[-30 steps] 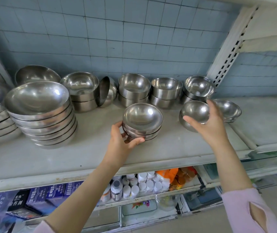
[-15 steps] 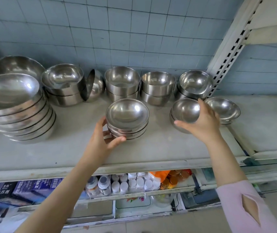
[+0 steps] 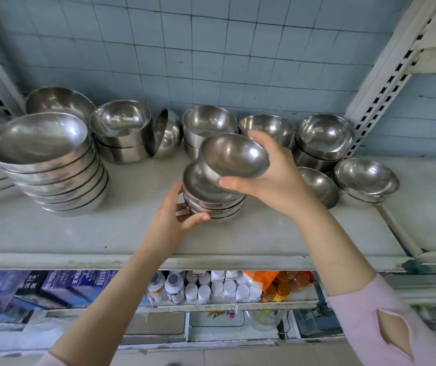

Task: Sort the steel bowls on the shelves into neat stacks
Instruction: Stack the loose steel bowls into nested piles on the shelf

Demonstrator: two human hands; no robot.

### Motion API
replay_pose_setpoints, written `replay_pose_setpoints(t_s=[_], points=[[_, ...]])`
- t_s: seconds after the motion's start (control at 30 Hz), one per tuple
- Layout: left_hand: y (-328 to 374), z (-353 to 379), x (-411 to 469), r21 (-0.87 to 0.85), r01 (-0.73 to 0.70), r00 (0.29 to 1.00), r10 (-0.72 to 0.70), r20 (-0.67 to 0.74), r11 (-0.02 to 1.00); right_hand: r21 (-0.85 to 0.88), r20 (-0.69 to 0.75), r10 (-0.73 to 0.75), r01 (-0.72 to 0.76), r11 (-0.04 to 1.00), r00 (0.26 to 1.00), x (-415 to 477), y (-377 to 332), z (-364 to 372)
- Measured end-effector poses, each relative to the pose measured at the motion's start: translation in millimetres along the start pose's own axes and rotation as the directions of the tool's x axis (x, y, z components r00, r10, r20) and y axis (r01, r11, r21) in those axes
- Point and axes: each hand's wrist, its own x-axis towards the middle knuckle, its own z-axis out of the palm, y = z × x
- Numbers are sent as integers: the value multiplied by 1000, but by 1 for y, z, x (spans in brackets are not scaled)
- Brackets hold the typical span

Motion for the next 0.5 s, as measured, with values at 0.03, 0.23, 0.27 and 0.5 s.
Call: replay_pose_setpoints(t_s=[0.03, 0.23, 0.27, 0.5], points=[[0, 0, 0, 4, -6, 1000, 6, -1, 1000, -15, 22, -2, 3, 1000, 1000, 1, -2, 8], [-3, 0, 2, 25, 0, 1000, 0, -1, 1000, -119, 74, -60, 68, 991, 995, 3, -4, 30], [-3, 0, 1, 24, 4, 1000, -4, -5, 1000, -129, 70, -67, 76, 989, 995, 3, -4, 31], [-2, 2, 1, -6, 2, 1000, -2, -29, 1000, -122, 102, -77, 90, 988, 992, 7, 5, 12]])
